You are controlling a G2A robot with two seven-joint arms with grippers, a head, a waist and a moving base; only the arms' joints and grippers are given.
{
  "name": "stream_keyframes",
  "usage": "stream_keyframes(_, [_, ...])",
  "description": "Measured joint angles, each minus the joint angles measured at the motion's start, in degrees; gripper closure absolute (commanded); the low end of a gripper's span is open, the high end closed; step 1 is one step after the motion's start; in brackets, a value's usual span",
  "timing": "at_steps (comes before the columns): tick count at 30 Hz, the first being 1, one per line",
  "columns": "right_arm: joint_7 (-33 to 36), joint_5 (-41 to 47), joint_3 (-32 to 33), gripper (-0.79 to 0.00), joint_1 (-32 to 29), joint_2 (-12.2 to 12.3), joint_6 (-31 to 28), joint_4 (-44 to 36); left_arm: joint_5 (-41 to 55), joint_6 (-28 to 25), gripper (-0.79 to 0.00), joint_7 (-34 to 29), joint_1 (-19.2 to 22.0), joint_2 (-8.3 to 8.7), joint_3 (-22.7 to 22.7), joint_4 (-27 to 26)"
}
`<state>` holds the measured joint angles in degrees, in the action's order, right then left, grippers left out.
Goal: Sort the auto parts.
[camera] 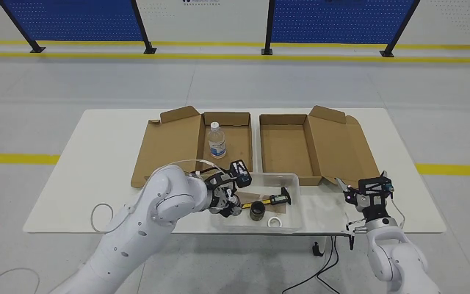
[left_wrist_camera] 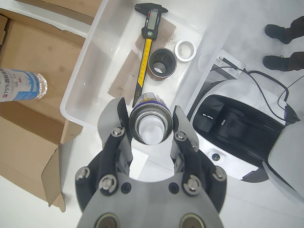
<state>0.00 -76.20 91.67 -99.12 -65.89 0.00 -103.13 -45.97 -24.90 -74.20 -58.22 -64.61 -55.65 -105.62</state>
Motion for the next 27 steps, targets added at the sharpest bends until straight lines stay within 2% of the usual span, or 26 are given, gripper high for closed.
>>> stream_keyframes(8, [0.0, 0.0, 0.0, -0.785, 0.0, 0.0, 0.0, 0.0, 1.33, 0.11, 0.0, -0.33, -0.67, 0.7, -1.33, -3.08])
stream_keyframes(16, [0.0, 0.0, 0.0, -0.785, 0.0, 0.0, 0.0, 0.0, 0.2, 0.55, 0.0, 4.72, 0.0, 1.02, -2.81, -0.55])
stream_keyframes(27, [0.0, 0.0, 0.0, -0.785, 0.0, 0.0, 0.0, 0.0, -5.35, 3.49, 0.0, 12.32, 4.24, 1.15, -5.52, 6.61])
